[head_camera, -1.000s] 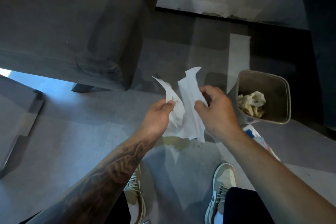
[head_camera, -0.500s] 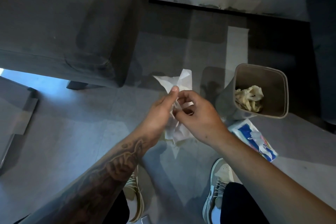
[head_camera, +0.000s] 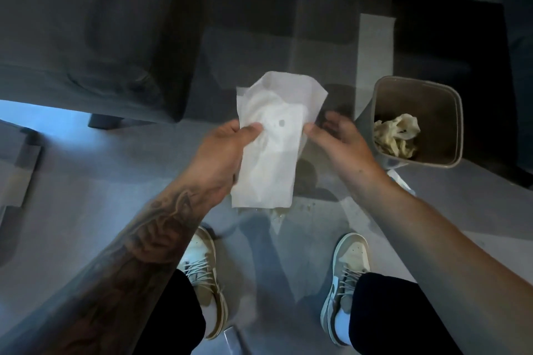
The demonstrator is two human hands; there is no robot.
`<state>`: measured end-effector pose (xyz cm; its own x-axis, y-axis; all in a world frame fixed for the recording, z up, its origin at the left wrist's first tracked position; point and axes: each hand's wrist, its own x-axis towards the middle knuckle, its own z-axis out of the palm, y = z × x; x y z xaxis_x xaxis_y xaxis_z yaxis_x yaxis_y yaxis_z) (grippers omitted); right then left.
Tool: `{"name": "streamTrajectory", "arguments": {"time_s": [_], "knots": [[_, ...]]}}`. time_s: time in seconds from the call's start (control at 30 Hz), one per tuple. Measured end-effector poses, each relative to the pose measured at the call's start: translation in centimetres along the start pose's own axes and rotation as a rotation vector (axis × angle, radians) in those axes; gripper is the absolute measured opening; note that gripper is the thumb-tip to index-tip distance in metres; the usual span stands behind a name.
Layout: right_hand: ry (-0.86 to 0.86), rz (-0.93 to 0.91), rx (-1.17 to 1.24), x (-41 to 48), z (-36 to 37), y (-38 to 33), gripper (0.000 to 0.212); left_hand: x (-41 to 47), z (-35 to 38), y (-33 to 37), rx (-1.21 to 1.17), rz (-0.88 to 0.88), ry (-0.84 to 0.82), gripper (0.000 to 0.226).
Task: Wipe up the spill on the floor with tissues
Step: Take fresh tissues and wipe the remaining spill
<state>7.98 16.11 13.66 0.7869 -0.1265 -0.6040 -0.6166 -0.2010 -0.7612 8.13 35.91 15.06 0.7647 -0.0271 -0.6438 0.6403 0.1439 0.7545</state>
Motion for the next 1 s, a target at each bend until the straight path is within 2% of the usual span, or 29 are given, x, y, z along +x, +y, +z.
{"name": "streamTrajectory", "arguments": {"time_s": [0.07, 0.13, 0.17, 0.23, 0.3, 0.37, 0.5, 0.6, 0.77, 1.0], "knots": [[-0.171, 0.224, 0.226, 0.7, -0.2, 1.0, 0.073, 0.6, -0.4, 0.2, -0.078, -0.045, -0.067, 0.025], [-0.356, 0.291, 0.406, 0.9, -0.2, 1.5, 0.056, 1.6, -0.9, -0.1, -0.109, -0.065, -0.097, 0.029], [-0.4, 0.283, 0.424, 0.9, -0.1, 1.5, 0.046, 2.1, -1.0, -0.4, -0.103, -0.061, -0.083, 0.03], [-0.345, 0.243, 0.384, 1.2, 0.2, 1.7, 0.03, 2.8, -1.2, -1.1, -0.054, -0.049, 0.013, 0.027], [-0.178, 0.192, 0.339, 1.5, 0.5, 1.7, 0.024, 3.2, -0.9, -1.5, -0.009, -0.034, 0.073, 0.023], [-0.053, 0.138, 0.309, 1.0, 0.7, 2.0, 0.019, 2.7, -0.7, -1.6, 0.017, -0.041, 0.058, 0.021], [0.037, 0.077, 0.257, -1.1, 0.3, 3.8, 0.017, 1.0, -1.5, -2.8, 0.122, -0.068, -0.043, 0.032], [0.067, 0.04, 0.25, -2.5, 0.5, 6.6, 0.018, -0.3, -2.0, -6.1, 0.261, -0.035, 0.003, 0.022], [0.085, 0.011, 0.101, 1.2, 2.8, 11.3, 0.011, 3.1, -3.0, -12.3, 0.447, 0.064, 0.228, 0.009], [0.076, -0.079, 0.081, 5.7, 5.7, 16.0, 0.021, 7.3, -4.7, -17.4, 0.496, 0.231, 0.356, 0.012]]}}
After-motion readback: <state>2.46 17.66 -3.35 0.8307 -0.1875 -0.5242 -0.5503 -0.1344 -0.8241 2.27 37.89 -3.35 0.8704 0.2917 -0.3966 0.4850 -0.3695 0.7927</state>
